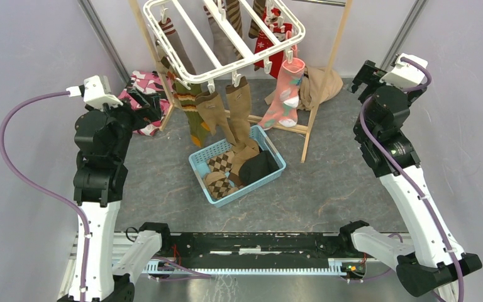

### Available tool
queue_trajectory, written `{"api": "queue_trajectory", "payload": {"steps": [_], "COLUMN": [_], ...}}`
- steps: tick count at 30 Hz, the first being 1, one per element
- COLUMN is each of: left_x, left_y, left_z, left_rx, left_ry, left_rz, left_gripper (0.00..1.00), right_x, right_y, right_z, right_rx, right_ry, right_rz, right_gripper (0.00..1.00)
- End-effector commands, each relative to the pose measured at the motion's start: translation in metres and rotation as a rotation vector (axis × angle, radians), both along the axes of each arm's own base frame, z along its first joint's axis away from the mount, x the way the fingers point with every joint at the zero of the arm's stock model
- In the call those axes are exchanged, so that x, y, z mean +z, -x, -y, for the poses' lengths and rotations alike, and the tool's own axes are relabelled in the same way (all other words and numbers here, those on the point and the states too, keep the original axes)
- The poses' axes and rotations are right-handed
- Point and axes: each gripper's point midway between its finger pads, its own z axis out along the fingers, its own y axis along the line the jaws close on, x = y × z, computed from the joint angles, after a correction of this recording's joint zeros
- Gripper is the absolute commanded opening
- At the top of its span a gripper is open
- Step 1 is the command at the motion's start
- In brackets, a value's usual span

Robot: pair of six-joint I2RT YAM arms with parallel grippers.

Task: Clip the socks to the hanger
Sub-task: Reset both arms

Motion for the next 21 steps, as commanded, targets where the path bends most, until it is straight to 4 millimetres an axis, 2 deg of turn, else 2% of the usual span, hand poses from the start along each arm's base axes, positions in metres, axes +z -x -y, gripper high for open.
{"api": "queue_trajectory", "payload": {"steps": [1, 21], "left_x": [0.022, 0.013], "left_y": [0.005, 0.004], "left_z": [-0.003, -0.003], "left_rx": [-0.002, -0.004], "left_ry": [-0.062, -0.086], "left_rz": [0.061, 0.046], "left_gripper": [1.00, 1.00], "right_x": [0.012, -0.014], "right_y": [0.006, -0.005], "right_z": [0.008, 0.000], "right_rx": [-0.054, -0.016], "right_ry": [-0.049, -0.103], "right_rz": [0.042, -0.005], "right_gripper": [0.98, 0.98]}}
